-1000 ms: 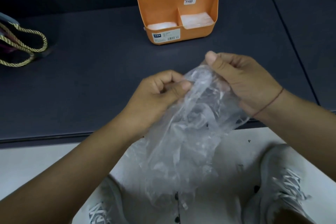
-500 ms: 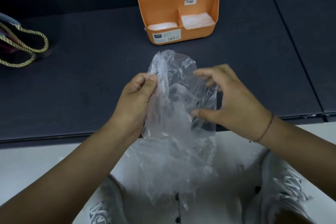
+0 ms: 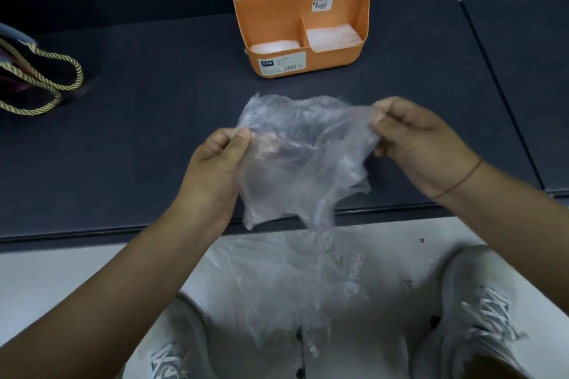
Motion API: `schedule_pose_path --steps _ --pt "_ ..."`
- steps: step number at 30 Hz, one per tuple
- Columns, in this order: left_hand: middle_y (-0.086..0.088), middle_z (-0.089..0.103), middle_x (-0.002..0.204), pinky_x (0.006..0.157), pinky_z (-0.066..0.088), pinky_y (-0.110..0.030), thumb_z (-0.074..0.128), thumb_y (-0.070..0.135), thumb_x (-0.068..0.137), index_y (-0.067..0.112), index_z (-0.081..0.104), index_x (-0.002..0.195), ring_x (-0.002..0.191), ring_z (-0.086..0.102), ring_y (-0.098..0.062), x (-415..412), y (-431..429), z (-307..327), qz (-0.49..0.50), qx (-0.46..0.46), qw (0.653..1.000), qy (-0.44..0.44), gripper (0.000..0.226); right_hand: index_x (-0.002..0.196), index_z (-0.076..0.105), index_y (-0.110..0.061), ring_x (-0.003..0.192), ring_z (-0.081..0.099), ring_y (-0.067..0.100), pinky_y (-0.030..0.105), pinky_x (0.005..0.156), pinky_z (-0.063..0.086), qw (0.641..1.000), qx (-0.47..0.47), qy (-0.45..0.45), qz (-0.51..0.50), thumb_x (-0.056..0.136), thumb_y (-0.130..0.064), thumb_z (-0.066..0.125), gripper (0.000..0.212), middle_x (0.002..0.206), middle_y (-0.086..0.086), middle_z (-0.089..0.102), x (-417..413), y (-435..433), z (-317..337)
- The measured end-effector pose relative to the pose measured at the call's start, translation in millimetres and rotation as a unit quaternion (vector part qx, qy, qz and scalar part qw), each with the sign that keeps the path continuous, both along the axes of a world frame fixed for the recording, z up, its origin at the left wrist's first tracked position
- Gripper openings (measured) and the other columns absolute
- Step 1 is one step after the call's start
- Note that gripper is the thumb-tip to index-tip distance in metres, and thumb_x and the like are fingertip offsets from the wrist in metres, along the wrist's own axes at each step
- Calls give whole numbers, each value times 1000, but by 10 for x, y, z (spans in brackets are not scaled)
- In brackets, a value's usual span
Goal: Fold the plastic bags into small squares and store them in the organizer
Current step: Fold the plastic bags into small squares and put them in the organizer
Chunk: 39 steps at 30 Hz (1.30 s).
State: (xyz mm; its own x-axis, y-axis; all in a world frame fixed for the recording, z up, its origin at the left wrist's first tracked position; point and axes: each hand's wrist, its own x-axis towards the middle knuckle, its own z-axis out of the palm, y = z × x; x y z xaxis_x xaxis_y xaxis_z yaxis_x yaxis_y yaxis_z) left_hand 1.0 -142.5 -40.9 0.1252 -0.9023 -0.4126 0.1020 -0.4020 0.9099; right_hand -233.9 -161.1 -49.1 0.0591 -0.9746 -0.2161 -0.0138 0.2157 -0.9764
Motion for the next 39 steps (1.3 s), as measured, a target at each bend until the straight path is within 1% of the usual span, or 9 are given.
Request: schedule_pose_path --steps 5,10,14,17,21,26,30,34,39 --pt "11 66 72 68 50 -18 58 23 98 20 63 75 69 61 -3 118 -43 -33 42 -42 996 -63 23 80 55 -14 57 51 9 18 50 46 993 58 -66 -81 100 -10 46 22 59 -6 58 -262 -109 88" --pt "6 66 71 74 52 -23 55 31 98 16 64 81 70 62 -9 228 -112 -11 33 -86 994 -59 24 58 64 -18 34 27 1 14 36 20 983 122 -121 -63 100 -6 40 51 42 -9 40 -477 -235 68" --pt "2 73 90 87 52 -28 49 39 97 14 65 107 88 68 -13 209 -139 -12 -16 -73 996 -50 32 76 59 -23 57 47 7 20 53 38 977 151 98 -114 98 -20 47 25 70 -7 52 -703 -408 -28" --pt "-2 70 118 100 49 -35 45 56 86 14 57 128 110 66 -15 114 -71 -5 -107 -21 994 -17 61 77 46 -23 59 47 7 20 55 42 957 94 111 -251 100 -28 48 24 73 -4 47 -779 -426 -2" --pt "3 69 123 102 47 -35 40 58 86 21 53 134 114 64 -11 5 9 6 -159 8 987 13 62 81 45 -23 55 48 5 20 53 42 938 -6 84 -337 96 -49 38 31 68 -7 47 -471 -187 193" --pt "5 63 133 101 49 -36 25 60 93 26 48 142 121 60 -13 -30 65 -21 -170 40 982 75 64 84 54 -19 70 54 10 22 68 47 976 -54 -1 -213 83 -49 45 32 78 -2 53 95 510 197" --pt "1 60 136 98 53 -40 35 59 95 28 47 143 123 59 -19 -44 183 -65 -191 73 970 129 58 109 60 -17 92 61 -3 10 78 45 993 16 109 39 77 -39 75 41 105 -6 59 378 782 -11" --pt "-7 63 131 95 55 -40 53 46 90 18 55 133 118 63 -24 -112 268 -47 -145 121 967 173 52 90 72 -9 75 69 4 14 71 50 995 91 22 -32 86 -18 66 11 80 -4 74 428 584 -14" --pt "-8 65 101 69 58 -26 66 42 71 9 63 107 88 69 -18 -147 306 -58 -56 162 973 154 49 77 73 -10 79 70 19 29 76 59 977 149 -137 -68 76 -27 62 20 84 10 74 355 464 11"
